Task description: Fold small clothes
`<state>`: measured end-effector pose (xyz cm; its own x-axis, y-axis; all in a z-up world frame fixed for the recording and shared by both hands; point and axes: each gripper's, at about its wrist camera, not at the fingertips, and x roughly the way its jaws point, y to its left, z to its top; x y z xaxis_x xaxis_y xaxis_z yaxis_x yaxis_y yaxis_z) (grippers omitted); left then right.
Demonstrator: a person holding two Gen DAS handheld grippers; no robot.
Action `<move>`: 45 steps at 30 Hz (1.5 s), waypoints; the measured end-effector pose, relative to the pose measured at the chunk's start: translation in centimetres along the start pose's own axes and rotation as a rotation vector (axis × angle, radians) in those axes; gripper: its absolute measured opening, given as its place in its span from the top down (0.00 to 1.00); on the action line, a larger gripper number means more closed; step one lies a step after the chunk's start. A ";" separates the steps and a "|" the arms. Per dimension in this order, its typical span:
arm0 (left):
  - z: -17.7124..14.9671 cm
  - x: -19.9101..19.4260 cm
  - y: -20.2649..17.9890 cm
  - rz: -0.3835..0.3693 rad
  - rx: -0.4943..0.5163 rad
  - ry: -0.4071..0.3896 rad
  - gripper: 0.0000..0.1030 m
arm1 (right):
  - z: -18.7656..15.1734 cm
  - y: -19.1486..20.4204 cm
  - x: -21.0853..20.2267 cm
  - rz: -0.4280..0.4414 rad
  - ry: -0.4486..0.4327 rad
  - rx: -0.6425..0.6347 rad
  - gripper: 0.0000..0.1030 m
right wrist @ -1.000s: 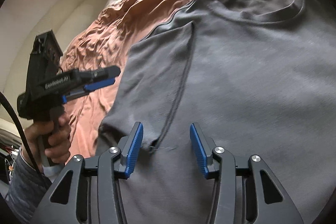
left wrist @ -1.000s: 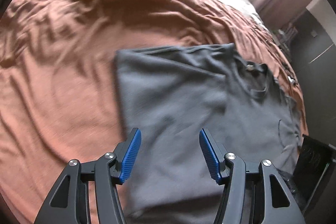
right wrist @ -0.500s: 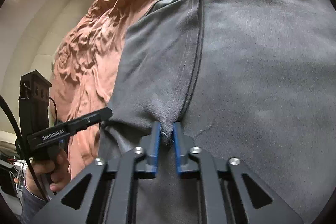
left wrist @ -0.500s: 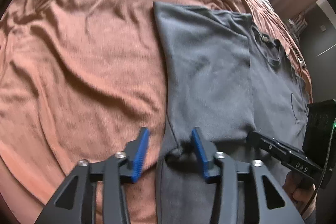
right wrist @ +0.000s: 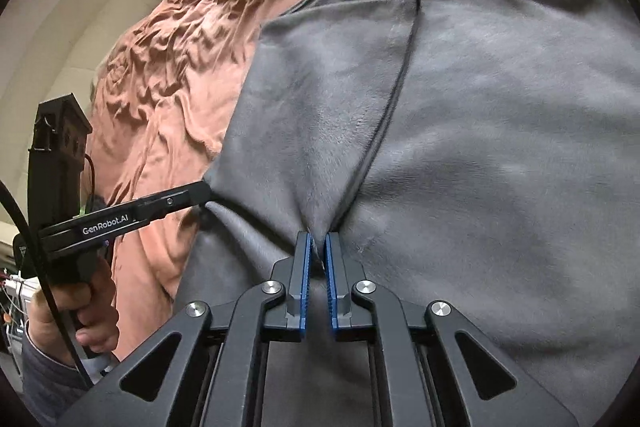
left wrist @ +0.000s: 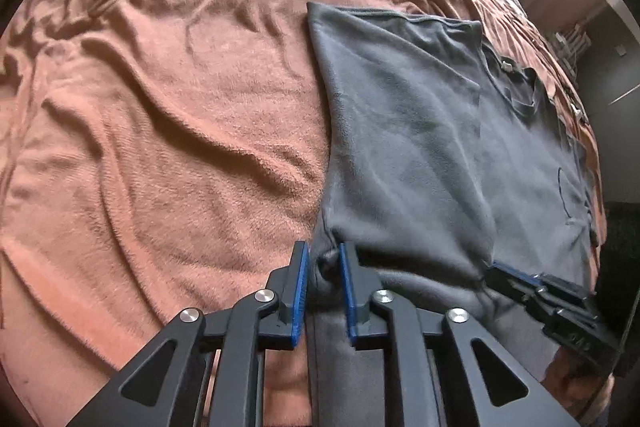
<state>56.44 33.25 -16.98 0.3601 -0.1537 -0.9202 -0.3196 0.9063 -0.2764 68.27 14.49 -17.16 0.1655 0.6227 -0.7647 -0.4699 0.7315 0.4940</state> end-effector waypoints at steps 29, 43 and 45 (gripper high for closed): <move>-0.7 -3.2 -17.7 -0.074 0.154 -0.117 0.24 | -8.0 -13.0 -25.3 -0.297 -0.283 0.136 0.15; -0.3 -0.1 -25.6 -0.118 0.201 -0.120 0.24 | -10.5 -20.6 -33.3 -0.385 -0.351 0.221 0.15; -0.2 0.3 -26.4 -0.124 0.202 -0.119 0.24 | -10.6 -21.9 -33.8 -0.384 -0.357 0.234 0.15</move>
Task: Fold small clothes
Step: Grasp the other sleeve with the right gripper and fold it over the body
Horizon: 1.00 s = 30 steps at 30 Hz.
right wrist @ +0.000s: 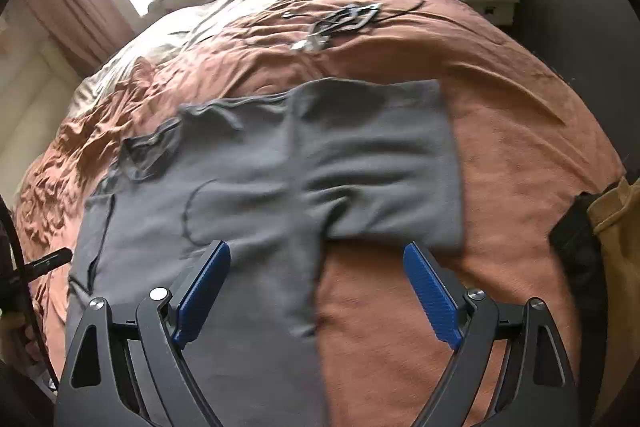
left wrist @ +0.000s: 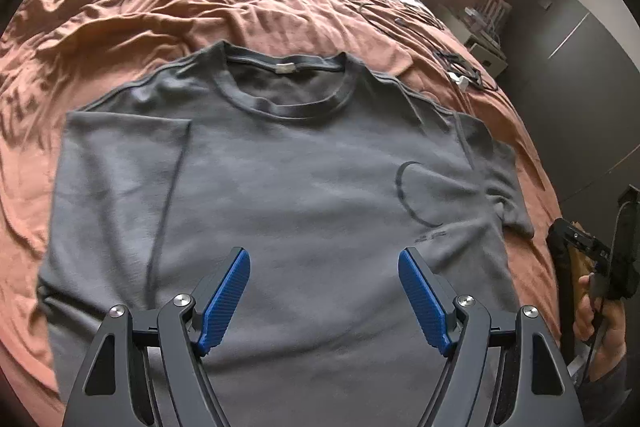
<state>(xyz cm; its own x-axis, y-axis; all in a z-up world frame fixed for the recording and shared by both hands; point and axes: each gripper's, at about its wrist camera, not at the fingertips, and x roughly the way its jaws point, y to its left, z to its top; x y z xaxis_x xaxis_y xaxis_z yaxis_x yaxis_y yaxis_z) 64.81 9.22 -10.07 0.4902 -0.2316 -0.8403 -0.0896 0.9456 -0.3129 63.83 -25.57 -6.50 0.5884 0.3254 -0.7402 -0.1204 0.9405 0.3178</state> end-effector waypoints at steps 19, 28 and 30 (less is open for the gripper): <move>1.9 6.2 -2.9 -0.010 0.017 -0.004 0.29 | 4.8 -9.9 6.8 -0.002 0.063 0.188 0.60; 1.9 7.9 -3.2 -0.038 0.013 0.019 0.46 | 6.0 -10.8 9.7 0.058 0.084 0.203 0.79; 1.8 7.7 -3.2 -0.046 0.014 0.018 0.47 | 6.4 -11.1 9.8 0.054 0.069 0.208 0.99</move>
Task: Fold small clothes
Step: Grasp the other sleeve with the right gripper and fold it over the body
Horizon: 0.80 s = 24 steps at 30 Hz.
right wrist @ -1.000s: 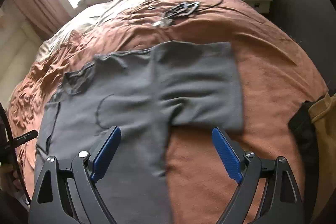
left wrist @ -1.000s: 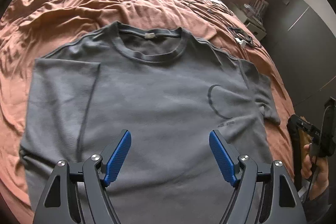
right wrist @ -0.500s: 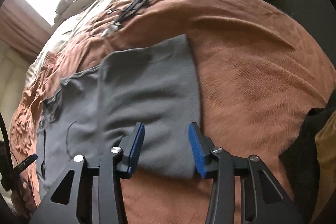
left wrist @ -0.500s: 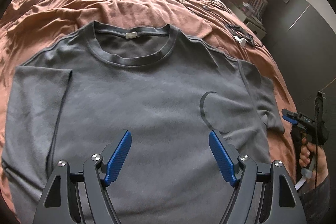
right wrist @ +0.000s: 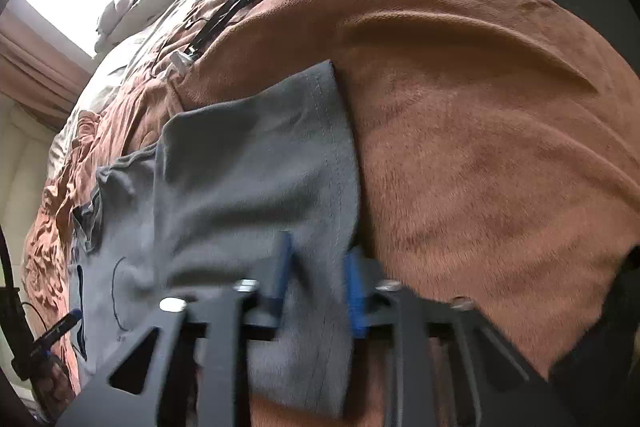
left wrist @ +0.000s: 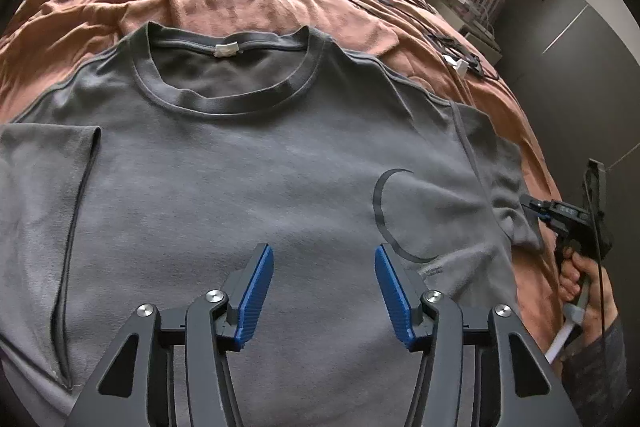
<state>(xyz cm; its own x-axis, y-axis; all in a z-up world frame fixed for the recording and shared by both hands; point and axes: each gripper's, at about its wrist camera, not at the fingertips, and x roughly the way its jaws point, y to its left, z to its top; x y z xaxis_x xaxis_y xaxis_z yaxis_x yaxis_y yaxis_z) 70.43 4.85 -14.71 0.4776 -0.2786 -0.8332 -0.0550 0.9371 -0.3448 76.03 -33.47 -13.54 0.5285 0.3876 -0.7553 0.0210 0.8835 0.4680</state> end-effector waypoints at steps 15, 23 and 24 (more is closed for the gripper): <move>-0.1 -2.8 2.4 -0.016 -0.045 -0.030 0.47 | 0.9 8.3 -4.2 0.040 -0.084 -0.212 1.00; -0.3 -5.4 5.4 -0.005 -0.087 -0.055 0.47 | -0.1 13.8 -3.6 0.053 -0.069 -0.301 1.00; -0.3 -5.7 5.8 -0.003 -0.091 -0.058 0.47 | -0.2 14.5 -3.4 0.056 -0.067 -0.313 1.00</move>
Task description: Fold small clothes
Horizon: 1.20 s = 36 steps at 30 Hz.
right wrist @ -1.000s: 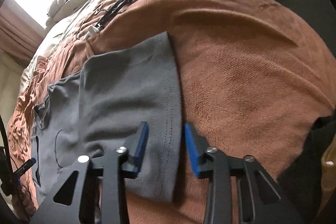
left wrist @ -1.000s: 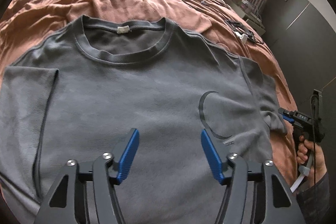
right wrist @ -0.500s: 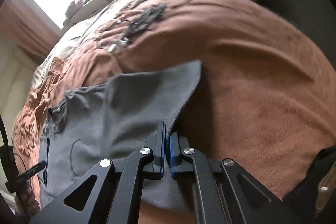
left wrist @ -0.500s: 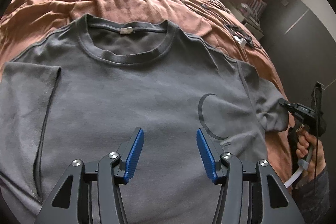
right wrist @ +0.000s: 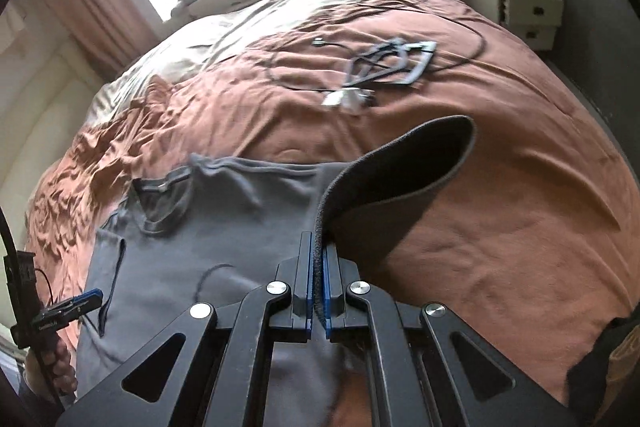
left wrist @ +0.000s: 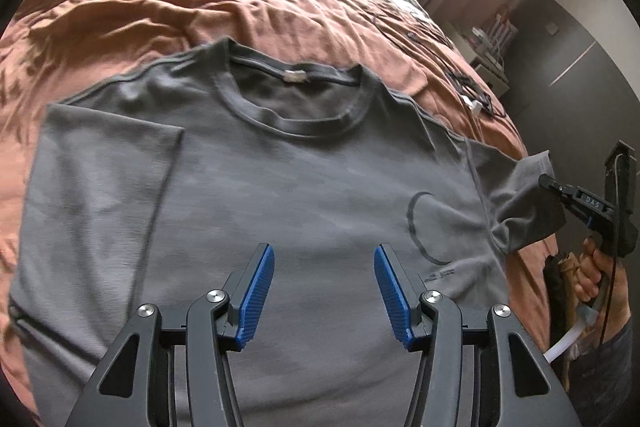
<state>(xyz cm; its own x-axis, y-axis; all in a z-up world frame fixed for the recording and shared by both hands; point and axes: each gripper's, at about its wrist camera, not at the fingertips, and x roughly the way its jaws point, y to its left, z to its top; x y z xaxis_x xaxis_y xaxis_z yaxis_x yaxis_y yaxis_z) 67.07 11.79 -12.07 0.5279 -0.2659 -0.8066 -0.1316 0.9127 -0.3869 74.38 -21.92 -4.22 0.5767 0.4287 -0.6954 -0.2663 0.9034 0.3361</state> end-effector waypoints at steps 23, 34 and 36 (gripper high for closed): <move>-2.0 -6.5 7.0 0.066 -0.106 -0.026 0.47 | -2.4 11.4 6.7 0.059 0.167 -0.231 0.92; -2.2 -5.6 4.1 0.044 -0.062 0.002 0.42 | -4.2 8.1 1.4 0.102 0.109 -0.113 0.37; -2.1 -5.1 3.3 0.030 -0.053 0.009 0.42 | -4.7 6.9 -0.2 0.085 0.073 -0.078 0.37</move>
<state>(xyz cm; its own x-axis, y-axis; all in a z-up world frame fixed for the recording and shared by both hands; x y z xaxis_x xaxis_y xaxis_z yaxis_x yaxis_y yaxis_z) 62.16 15.46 -10.20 0.5155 -0.2413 -0.8223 -0.1922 0.9026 -0.3853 68.85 -15.72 -4.76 0.4924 0.5003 -0.7122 -0.3728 0.8607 0.3468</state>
